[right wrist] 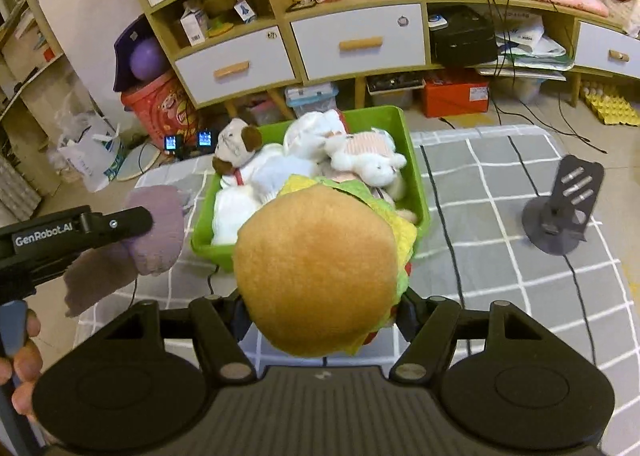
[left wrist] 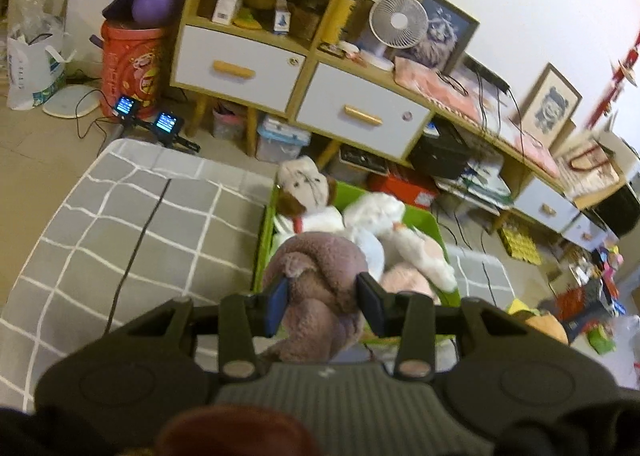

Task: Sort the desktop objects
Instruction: 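Carry the mauve plush and burger plush into the green bin and release both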

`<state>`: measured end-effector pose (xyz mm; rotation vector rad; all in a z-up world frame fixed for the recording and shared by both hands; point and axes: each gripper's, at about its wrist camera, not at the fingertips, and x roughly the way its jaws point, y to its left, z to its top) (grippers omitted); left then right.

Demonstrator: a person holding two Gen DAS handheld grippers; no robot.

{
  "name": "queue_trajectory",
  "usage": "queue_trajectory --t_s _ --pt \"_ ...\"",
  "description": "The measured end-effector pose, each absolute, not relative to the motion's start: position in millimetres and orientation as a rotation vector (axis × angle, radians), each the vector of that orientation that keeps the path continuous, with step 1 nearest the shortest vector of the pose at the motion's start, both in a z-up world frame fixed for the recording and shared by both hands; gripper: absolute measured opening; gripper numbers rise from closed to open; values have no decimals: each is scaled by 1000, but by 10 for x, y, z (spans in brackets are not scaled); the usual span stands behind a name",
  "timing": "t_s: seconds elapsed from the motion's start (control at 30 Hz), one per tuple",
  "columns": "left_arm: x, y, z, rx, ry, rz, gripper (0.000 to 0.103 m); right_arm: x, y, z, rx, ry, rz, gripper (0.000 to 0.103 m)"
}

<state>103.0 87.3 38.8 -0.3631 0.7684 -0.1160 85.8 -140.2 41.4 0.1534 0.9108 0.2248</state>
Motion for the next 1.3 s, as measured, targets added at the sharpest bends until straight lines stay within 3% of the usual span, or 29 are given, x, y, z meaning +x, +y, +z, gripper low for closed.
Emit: queue_trajectory --t_s 0.63,1.3 --pt "1469 1213 -73 -473 727 -109 38 1518 -1570 -73 321 843 231 68" --pt "1716 878 -448 -487 773 -249 38 1761 -1284 -412 302 826 259 68"
